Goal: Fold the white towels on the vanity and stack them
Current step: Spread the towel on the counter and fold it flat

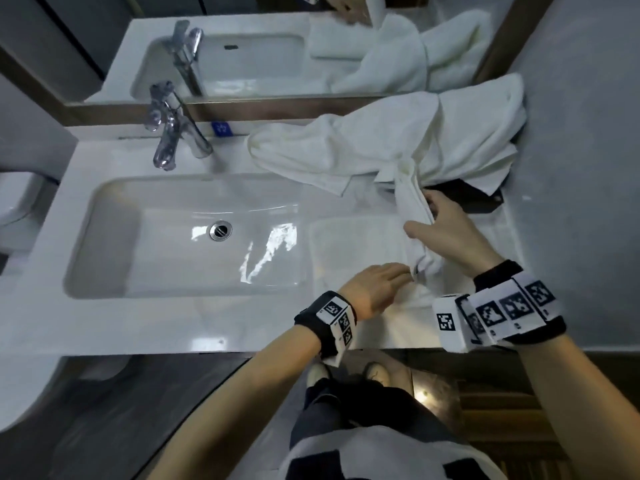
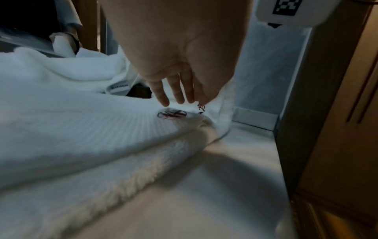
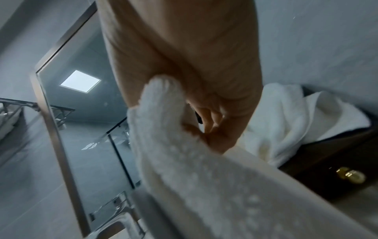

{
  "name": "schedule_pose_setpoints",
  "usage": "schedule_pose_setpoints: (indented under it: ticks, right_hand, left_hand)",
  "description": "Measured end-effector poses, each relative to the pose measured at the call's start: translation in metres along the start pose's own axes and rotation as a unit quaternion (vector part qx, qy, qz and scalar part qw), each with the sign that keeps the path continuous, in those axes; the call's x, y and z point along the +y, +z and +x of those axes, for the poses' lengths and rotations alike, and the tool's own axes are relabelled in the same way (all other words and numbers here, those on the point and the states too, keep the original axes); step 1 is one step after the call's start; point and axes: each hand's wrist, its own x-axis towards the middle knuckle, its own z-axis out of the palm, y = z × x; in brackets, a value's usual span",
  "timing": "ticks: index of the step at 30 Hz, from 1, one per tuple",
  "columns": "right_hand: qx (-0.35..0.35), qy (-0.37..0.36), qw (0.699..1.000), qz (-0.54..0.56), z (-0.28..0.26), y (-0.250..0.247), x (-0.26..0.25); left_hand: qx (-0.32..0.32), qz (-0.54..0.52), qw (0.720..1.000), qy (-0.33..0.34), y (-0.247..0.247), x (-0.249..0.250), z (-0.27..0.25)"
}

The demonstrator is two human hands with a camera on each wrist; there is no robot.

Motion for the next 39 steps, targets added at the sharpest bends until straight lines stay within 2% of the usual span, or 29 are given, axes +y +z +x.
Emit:
schedule_pose_setpoints:
  ticks: [6, 13, 15, 17, 18, 20, 22, 24, 26, 27, 29, 32, 34, 37, 39]
  right_hand:
    - [0.043, 0.037, 0.998, 0.001, -0.004, -0.038, 0.013]
    - [0.033, 0.045, 0.998, 0.018, -0.006, -0.039, 0.026]
    - [0.029, 0.036, 0.999, 0.026, -0.004, -0.035, 0.025]
    - [0.024, 0.02, 0.999, 0.02, -0.002, -0.028, 0.022]
    - [0.019, 0.01, 1.0, 0.009, -0.001, -0.023, 0.019]
    - [0.003, -0.007, 1.0, -0.007, 0.002, -0.007, 0.014]
    - [-0.023, -0.022, 0.999, -0.016, 0.003, 0.013, 0.009]
    - [-0.045, -0.04, 0.997, -0.046, 0.003, 0.036, 0.004]
    - [-0.064, -0.051, 0.994, -0.071, 0.004, 0.061, 0.0]
    - [-0.073, -0.054, 0.992, -0.083, 0.005, 0.073, -0.003]
    - [-0.083, -0.063, 0.987, -0.124, 0.006, 0.096, -0.007]
    - [-0.107, -0.076, 0.974, -0.183, 0.007, 0.128, -0.009]
    - [-0.123, -0.077, 0.968, -0.202, 0.008, 0.146, -0.007]
    - [-0.136, -0.068, 0.963, -0.224, 0.006, 0.163, 0.001]
    - [-0.141, -0.062, 0.963, -0.222, 0.004, 0.169, 0.006]
  left_hand:
    - [-0.084, 0.027, 0.996, -0.021, 0.02, 0.0, 0.009]
    - [-0.104, 0.095, 0.99, -0.006, 0.028, 0.002, 0.015]
    - [-0.078, 0.041, 0.996, 0.013, 0.019, -0.003, 0.011]
    - [0.03, -0.089, 0.996, -0.013, 0.006, -0.015, 0.001]
    - [0.103, -0.122, 0.986, -0.054, 0.0, -0.024, -0.006]
    - [0.219, -0.1, 0.952, -0.189, -0.006, -0.048, -0.025]
    - [0.27, -0.127, 0.89, -0.344, -0.006, -0.072, -0.048]
    - [0.277, -0.257, 0.817, -0.435, -0.005, -0.086, -0.068]
    - [0.265, -0.39, 0.762, -0.444, -0.002, -0.094, -0.08]
    - [0.248, -0.42, 0.754, -0.439, 0.0, -0.095, -0.083]
    - [0.23, -0.434, 0.759, -0.427, 0.003, -0.094, -0.084]
    - [0.247, -0.47, 0.736, -0.419, 0.006, -0.093, -0.083]
    - [0.25, -0.492, 0.725, -0.412, 0.007, -0.094, -0.083]
    - [0.24, -0.493, 0.732, -0.405, 0.008, -0.098, -0.084]
    - [0.238, -0.508, 0.721, -0.407, 0.007, -0.1, -0.084]
